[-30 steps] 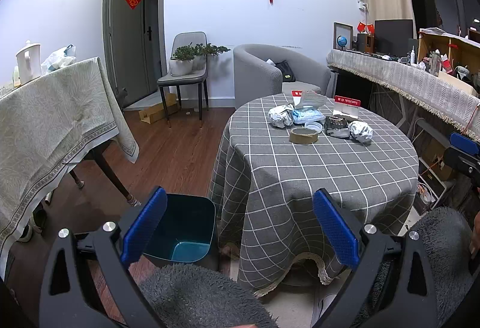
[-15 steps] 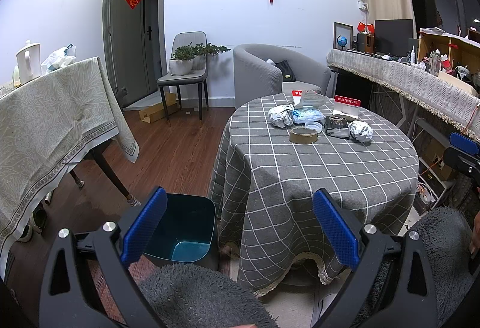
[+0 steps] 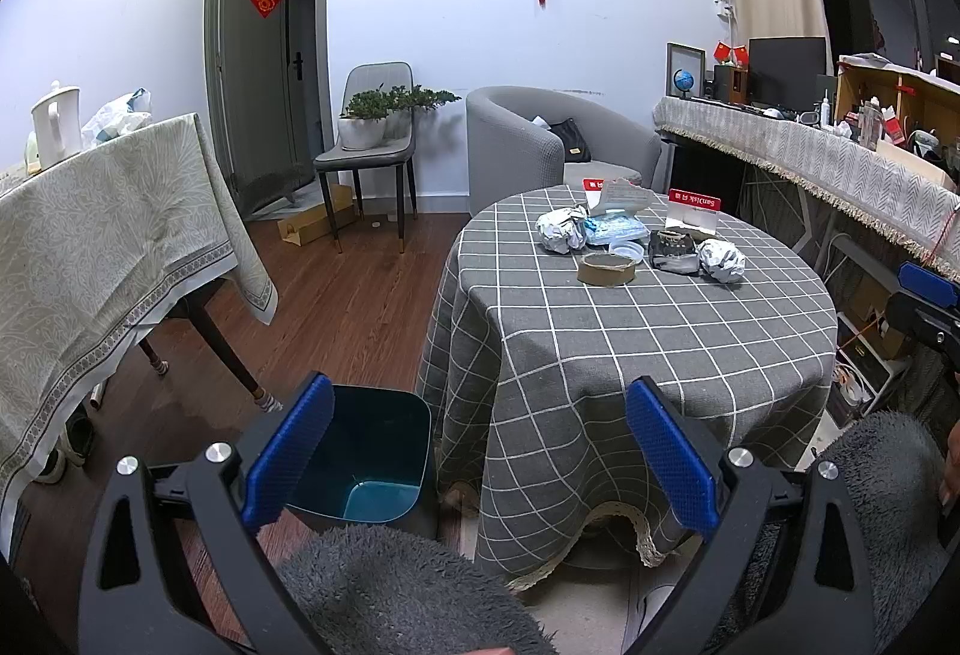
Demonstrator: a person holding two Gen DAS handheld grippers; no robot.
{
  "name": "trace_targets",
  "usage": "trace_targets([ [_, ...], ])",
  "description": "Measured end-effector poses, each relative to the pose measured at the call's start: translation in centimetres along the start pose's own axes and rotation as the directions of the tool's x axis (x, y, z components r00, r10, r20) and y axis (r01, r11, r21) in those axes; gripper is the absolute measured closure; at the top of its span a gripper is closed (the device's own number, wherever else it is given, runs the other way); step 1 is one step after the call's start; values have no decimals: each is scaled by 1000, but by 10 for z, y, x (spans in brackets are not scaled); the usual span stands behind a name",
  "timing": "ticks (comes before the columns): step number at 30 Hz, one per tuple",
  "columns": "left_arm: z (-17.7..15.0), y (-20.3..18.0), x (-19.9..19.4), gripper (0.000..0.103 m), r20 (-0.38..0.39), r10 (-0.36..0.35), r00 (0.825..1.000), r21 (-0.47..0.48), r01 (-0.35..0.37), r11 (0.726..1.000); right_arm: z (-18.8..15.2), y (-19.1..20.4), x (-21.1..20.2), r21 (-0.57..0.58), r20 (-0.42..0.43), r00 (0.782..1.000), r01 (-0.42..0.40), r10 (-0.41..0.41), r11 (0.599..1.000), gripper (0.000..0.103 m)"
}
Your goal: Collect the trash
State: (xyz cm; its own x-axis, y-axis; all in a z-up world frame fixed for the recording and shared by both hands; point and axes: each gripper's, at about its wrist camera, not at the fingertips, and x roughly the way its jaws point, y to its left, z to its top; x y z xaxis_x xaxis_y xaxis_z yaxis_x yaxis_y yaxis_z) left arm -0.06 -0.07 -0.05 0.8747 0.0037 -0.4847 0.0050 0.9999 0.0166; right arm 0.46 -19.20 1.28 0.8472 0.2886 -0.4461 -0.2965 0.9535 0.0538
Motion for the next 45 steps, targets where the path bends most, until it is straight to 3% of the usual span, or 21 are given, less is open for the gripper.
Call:
trace_targets([
  [10, 3, -3, -5, 4, 1, -9, 1000, 23, 9, 1000, -1, -4, -4, 1, 17, 1000, -2, 2, 1000, 3],
  [17, 9, 0, 8, 4, -15, -24, 1000, -10, 24, 1000, 5, -6, 5, 3, -13, 1000, -3, 3, 1000, 3],
  [27, 28, -2, 47, 5, -51, -68, 996, -44, 66, 997, 29, -29, 51, 7, -79, 997, 10, -10, 1000, 3],
  [39, 60, -19, 115, 5, -92, -126, 988, -16, 125, 992, 38, -69, 135, 64, -185, 983, 17, -5, 998, 4],
  [43, 67, -30, 133, 5, -104, -166, 981, 12, 168, 986, 37, -81, 161, 97, -222, 975, 24, -2, 995, 17],
  [45, 70, -34, 141, 5, -111, -191, 975, 12, 194, 981, 37, -86, 173, 132, -238, 971, 26, 6, 991, 17],
])
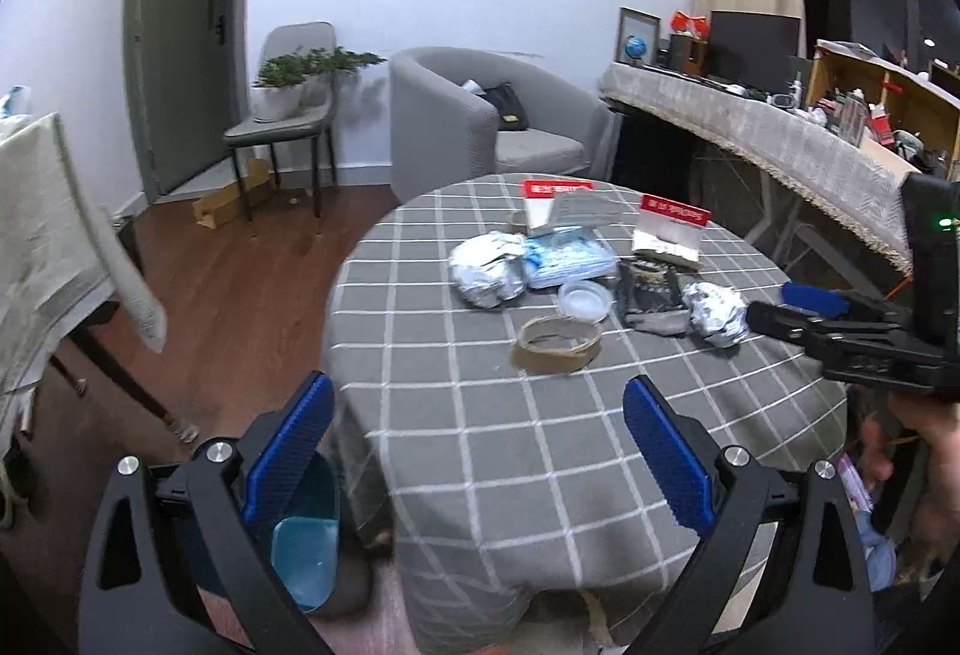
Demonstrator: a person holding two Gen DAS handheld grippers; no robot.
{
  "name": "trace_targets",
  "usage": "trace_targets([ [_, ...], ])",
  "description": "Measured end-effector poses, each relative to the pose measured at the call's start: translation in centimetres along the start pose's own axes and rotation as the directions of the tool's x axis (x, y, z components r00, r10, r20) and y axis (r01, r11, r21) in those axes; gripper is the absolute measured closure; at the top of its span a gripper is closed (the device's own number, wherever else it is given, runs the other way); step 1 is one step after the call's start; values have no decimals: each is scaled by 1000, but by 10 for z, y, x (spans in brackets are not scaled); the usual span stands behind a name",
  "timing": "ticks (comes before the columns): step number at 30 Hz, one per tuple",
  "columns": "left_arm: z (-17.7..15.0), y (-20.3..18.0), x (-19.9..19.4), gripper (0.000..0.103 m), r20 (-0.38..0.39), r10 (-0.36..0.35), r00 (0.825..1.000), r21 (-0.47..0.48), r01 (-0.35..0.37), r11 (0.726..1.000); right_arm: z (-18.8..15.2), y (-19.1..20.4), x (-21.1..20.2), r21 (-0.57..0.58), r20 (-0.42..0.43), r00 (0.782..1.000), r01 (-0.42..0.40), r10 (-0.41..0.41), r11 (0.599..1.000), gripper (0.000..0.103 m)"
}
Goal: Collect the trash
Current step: 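Grasp the crumpled foil ball with the right gripper while the left grasps the tape ring, then carry the tape ring over the teal bin and open the left gripper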
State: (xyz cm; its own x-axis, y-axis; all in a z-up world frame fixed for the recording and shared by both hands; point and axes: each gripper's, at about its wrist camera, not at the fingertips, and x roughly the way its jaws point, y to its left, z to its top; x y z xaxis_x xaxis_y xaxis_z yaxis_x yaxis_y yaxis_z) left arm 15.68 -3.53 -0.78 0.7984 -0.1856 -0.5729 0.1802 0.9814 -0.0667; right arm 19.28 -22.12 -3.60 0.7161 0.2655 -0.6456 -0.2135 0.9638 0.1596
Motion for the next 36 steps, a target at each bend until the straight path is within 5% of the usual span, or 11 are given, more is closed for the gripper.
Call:
trace_targets([
  [4, 8, -6, 13, 5, -8, -38, 999, 10, 38, 999, 5, -5, 18, 40, -36, 999, 14, -12, 999, 17],
  [14, 17, -16, 53, 7, -48, -91, 995, 39, 93, 995, 11, -22, 42, 114, -88, 996, 29, -19, 993, 40],
  [25, 14, -23, 85, 8, -112, -117, 987, 36, 122, 992, 18, -40, 16, 200, 30, 1000, 1, -8, 980, 49],
  [30, 16, -30, 96, 15, -155, -90, 984, 54, 99, 994, 30, -43, 3, 258, 122, 993, -35, 4, 965, 48],
  [36, 21, -34, 111, 22, -190, -66, 980, 35, 74, 997, 46, -24, 13, 240, 138, 990, -67, 34, 968, 49],
])
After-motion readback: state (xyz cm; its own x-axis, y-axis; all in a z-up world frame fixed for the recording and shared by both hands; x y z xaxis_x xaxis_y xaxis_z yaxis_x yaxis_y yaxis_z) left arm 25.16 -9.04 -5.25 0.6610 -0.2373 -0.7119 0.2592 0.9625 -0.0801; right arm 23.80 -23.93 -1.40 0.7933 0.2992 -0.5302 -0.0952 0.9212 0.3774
